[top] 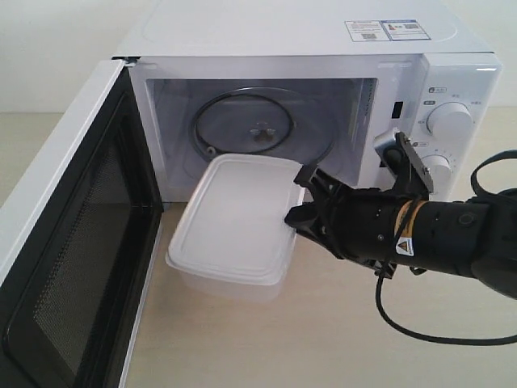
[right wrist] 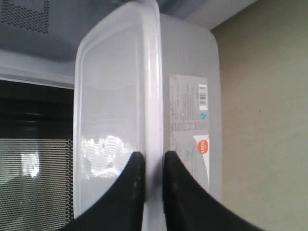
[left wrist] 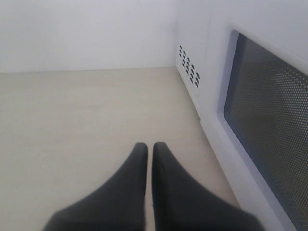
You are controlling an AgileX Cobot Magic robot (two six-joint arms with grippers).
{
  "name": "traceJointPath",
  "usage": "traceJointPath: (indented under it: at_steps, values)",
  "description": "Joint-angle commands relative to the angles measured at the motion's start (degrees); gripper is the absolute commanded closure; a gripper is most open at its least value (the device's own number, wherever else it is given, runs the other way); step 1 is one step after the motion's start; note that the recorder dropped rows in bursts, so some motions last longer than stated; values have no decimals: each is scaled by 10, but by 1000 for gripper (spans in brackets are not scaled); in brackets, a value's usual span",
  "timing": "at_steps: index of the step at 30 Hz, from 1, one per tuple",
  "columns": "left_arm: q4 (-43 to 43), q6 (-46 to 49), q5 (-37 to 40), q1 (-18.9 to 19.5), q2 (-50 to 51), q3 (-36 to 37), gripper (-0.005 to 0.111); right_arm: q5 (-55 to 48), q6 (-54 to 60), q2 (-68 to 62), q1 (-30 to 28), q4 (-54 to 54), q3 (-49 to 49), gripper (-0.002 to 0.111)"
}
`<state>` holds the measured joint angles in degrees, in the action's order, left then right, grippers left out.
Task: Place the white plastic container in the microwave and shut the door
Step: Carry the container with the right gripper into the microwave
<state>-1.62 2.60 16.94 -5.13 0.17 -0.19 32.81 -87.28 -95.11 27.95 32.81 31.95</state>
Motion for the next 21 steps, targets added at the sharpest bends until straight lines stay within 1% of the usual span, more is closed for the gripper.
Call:
traceJointPath:
  at_steps: [1, 3, 8, 14, 21]
  values:
    - [-5, 1, 0, 2, -2, 2, 102, 62, 13, 7, 1, -4, 2, 108]
    - [-5, 1, 0, 2, -2, 2, 102, 66, 6, 7, 1, 1, 2, 108]
    - [-5, 1, 0, 2, -2, 2, 102, 67, 9, 7, 1, -31, 2, 108]
    - [-5, 1, 0, 2, -2, 2, 102, 64, 31, 7, 1, -111, 2, 108]
    - [-5, 1, 0, 2, -2, 2, 102, 64, 67, 6, 1, -229, 2, 108]
